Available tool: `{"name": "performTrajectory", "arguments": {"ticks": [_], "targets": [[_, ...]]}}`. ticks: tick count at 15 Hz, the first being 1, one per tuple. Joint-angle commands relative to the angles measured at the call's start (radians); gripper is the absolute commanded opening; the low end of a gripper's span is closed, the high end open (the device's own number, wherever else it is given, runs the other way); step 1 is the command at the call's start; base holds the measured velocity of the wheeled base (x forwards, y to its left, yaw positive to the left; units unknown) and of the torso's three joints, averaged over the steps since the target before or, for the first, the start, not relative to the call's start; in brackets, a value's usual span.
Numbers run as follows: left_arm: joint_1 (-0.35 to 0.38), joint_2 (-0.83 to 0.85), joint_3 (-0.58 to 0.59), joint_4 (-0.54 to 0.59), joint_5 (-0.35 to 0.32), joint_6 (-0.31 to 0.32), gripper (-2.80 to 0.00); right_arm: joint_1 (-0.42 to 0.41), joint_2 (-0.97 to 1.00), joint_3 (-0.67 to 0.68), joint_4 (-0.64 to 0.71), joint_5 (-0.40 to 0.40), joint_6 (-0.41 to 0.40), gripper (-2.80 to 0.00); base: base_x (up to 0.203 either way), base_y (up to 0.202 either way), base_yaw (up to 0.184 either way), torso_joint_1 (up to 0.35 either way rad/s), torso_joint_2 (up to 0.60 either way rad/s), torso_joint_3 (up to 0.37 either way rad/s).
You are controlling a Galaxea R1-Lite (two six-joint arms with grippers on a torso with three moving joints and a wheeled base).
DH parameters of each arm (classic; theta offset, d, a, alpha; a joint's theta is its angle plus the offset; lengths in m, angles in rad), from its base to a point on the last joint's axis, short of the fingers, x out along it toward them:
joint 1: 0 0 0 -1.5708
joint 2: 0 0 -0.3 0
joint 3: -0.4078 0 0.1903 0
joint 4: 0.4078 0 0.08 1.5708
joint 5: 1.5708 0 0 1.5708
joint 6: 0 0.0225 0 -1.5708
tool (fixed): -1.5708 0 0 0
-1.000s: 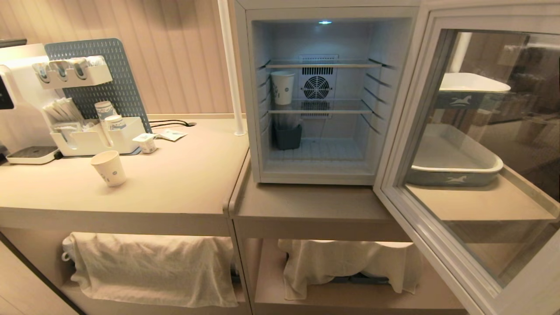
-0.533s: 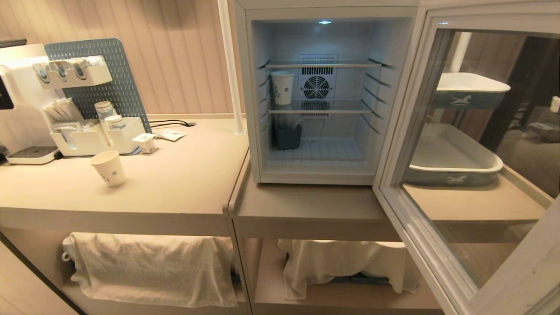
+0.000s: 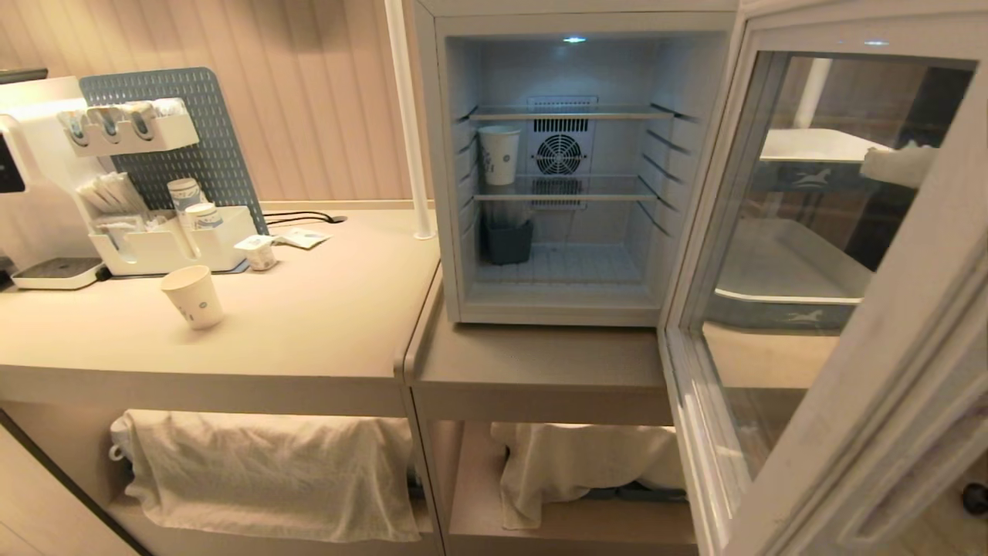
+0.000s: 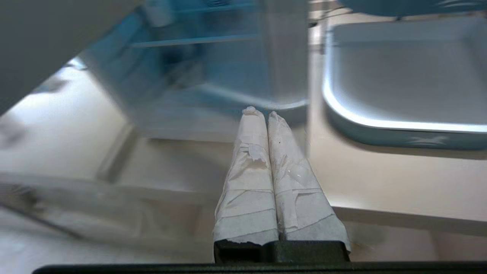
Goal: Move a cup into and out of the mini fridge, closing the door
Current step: Close the freezer door
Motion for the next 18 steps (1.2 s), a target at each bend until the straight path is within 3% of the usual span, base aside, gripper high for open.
{"name": "performTrajectory", "arguments": {"ticks": [1, 8, 18], "targets": [[0.001, 0.000, 0.000, 0.000, 0.000, 0.001, -2.80, 0.044, -0.017, -0.006, -0.002, 0.023, 0.029, -2.80, 0.000, 0.000, 0.000, 0.000, 0.00, 0.000], [0.001, 0.000, 0.000, 0.000, 0.000, 0.001, -2.80, 0.174, -0.020, -0.049, -0.012, 0.091, 0.115, -2.80, 0.000, 0.000, 0.000, 0.000, 0.00, 0.000], [0.001, 0.000, 0.000, 0.000, 0.000, 0.001, -2.80, 0.200, 0.233, -0.273, -0.112, 0.212, 0.111, -2.80, 0.000, 0.000, 0.000, 0.000, 0.00, 0.000]]}}
